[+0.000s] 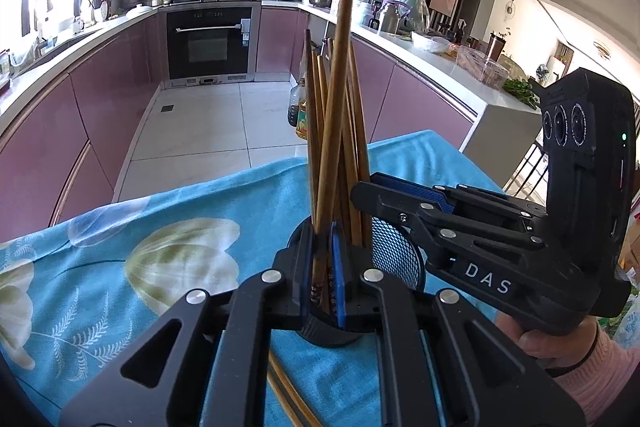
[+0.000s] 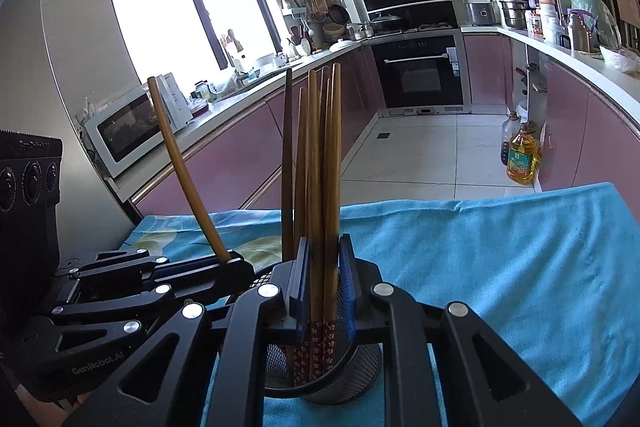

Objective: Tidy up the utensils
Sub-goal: 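Push the chopsticks down into the holder and open both grippers, then withdraw both open grippers over the last two chopsticks on the cloth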

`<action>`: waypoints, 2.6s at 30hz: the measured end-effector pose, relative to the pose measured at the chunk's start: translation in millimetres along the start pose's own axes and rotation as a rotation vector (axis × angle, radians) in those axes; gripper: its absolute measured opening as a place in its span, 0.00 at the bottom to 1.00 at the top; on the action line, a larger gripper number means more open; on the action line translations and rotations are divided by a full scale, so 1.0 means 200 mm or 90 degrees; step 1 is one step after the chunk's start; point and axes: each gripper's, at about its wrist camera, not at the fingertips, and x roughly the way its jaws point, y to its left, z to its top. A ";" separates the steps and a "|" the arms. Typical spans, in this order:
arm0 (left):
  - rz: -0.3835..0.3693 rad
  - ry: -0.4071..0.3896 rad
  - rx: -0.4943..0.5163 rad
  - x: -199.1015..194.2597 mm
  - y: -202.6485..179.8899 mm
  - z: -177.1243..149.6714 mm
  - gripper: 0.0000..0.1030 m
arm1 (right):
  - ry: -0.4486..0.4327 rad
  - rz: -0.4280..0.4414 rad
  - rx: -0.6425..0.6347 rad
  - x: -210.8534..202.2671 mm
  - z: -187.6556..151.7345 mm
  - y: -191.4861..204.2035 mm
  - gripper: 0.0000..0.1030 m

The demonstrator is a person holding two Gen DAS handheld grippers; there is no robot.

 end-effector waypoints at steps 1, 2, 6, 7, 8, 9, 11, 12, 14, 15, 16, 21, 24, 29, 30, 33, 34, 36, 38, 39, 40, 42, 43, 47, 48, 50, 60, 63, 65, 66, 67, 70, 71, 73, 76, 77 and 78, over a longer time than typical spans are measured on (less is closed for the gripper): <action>0.000 0.001 -0.002 0.00 0.00 0.00 0.08 | 0.000 0.000 0.000 0.00 0.00 0.00 0.14; -0.001 0.003 -0.003 0.00 0.01 -0.01 0.08 | 0.000 0.000 0.000 0.00 0.00 0.00 0.15; -0.009 0.003 -0.016 0.01 0.02 -0.04 0.08 | -0.004 -0.004 -0.003 -0.01 -0.01 0.00 0.26; -0.009 0.001 -0.020 0.01 0.02 -0.04 0.08 | -0.005 -0.006 -0.004 -0.01 -0.02 0.00 0.27; -0.008 0.000 -0.024 0.00 0.02 -0.05 0.08 | -0.005 -0.006 -0.004 -0.02 -0.02 0.00 0.27; -0.006 0.000 -0.027 0.01 0.03 -0.06 0.08 | -0.005 -0.005 -0.003 -0.02 -0.02 0.00 0.27; -0.004 0.000 -0.030 0.01 0.03 -0.08 0.08 | -0.005 -0.004 -0.003 -0.02 -0.03 -0.01 0.27; -0.003 0.002 -0.031 0.02 0.04 -0.08 0.08 | -0.005 -0.004 -0.002 -0.03 -0.03 -0.01 0.27; -0.002 0.001 -0.032 0.02 0.04 -0.08 0.08 | -0.005 -0.002 -0.001 -0.03 -0.04 -0.01 0.27; -0.003 0.000 -0.034 0.02 0.04 -0.08 0.08 | -0.006 -0.002 -0.001 -0.04 -0.04 -0.01 0.27; -0.003 -0.001 -0.034 0.02 0.04 -0.09 0.08 | -0.007 -0.003 -0.003 -0.05 -0.04 0.00 0.27; 0.010 -0.017 -0.031 -0.02 0.02 -0.12 0.11 | -0.014 -0.004 -0.016 -0.10 -0.07 0.02 0.32; 0.024 -0.031 -0.029 -0.07 0.01 -0.16 0.17 | -0.018 -0.002 -0.027 -0.13 -0.08 0.04 0.36; 0.051 -0.061 -0.029 -0.19 -0.01 -0.21 0.30 | -0.027 0.004 -0.046 -0.20 -0.12 0.08 0.41; 0.058 -0.067 -0.029 -0.22 -0.01 -0.23 0.33 | -0.029 0.005 -0.049 -0.21 -0.13 0.08 0.43; 0.073 -0.078 -0.030 -0.28 -0.01 -0.28 0.42 | -0.027 0.014 -0.061 -0.25 -0.17 0.11 0.46; 0.079 -0.081 -0.031 -0.31 -0.01 -0.30 0.44 | -0.024 0.017 -0.066 -0.26 -0.18 0.12 0.47; 0.089 -0.084 -0.033 -0.34 -0.01 -0.35 0.53 | -0.014 0.027 -0.076 -0.27 -0.22 0.14 0.51; 0.104 -0.082 -0.031 -0.37 0.00 -0.40 0.54 | 0.009 0.038 -0.087 -0.26 -0.26 0.16 0.51; 0.109 -0.080 -0.031 -0.38 0.01 -0.42 0.56 | 0.019 0.042 -0.091 -0.25 -0.29 0.17 0.51; 0.112 -0.076 -0.034 -0.39 0.01 -0.45 0.56 | 0.031 0.046 -0.095 -0.24 -0.31 0.18 0.51; 0.116 -0.064 -0.041 -0.41 0.04 -0.51 0.56 | 0.055 0.052 -0.102 -0.21 -0.37 0.21 0.51; 0.118 -0.055 -0.045 -0.41 0.05 -0.54 0.56 | 0.068 0.055 -0.104 -0.20 -0.40 0.21 0.51; 0.125 -0.028 -0.059 -0.41 0.11 -0.66 0.56 | 0.111 0.057 -0.118 -0.14 -0.50 0.27 0.51; 0.127 -0.020 -0.064 -0.42 0.12 -0.68 0.56 | 0.120 0.059 -0.122 -0.12 -0.52 0.28 0.51; 0.128 -0.012 -0.075 -0.41 0.15 -0.73 0.56 | 0.136 0.063 -0.124 -0.10 -0.55 0.31 0.51; 0.128 0.011 -0.105 -0.41 0.19 -0.85 0.56 | 0.187 0.052 -0.140 -0.05 -0.69 0.40 0.49; 0.125 0.014 -0.112 -0.40 0.19 -0.87 0.56 | 0.195 0.042 -0.147 -0.05 -0.71 0.42 0.45; 0.125 0.015 -0.111 -0.40 0.19 -0.87 0.56 | 0.193 0.033 -0.155 -0.05 -0.72 0.42 0.45; 0.124 0.015 -0.109 -0.40 0.19 -0.87 0.56 | 0.193 0.030 -0.158 -0.05 -0.73 0.43 0.44; 0.123 0.015 -0.109 -0.40 0.19 -0.87 0.56 | 0.194 0.027 -0.160 -0.05 -0.73 0.44 0.44; 0.120 0.017 -0.108 -0.39 0.18 -0.87 0.56 | 0.197 0.015 -0.160 -0.05 -0.73 0.44 0.41; 0.119 0.018 -0.107 -0.39 0.18 -0.87 0.56 | 0.198 0.007 -0.159 -0.05 -0.73 0.44 0.36; 0.115 0.020 -0.103 -0.39 0.17 -0.87 0.56 | 0.201 -0.005 -0.156 -0.05 -0.72 0.43 0.30; 0.106 0.024 -0.092 -0.38 0.15 -0.87 0.56 | 0.205 -0.003 -0.139 -0.06 -0.71 0.40 0.29; 0.102 0.026 -0.087 -0.37 0.13 -0.87 0.56 | 0.205 -0.001 -0.134 -0.06 -0.71 0.39 0.28; 0.097 0.028 -0.081 -0.36 0.12 -0.87 0.55 | 0.205 0.000 -0.131 -0.05 -0.71 0.38 0.28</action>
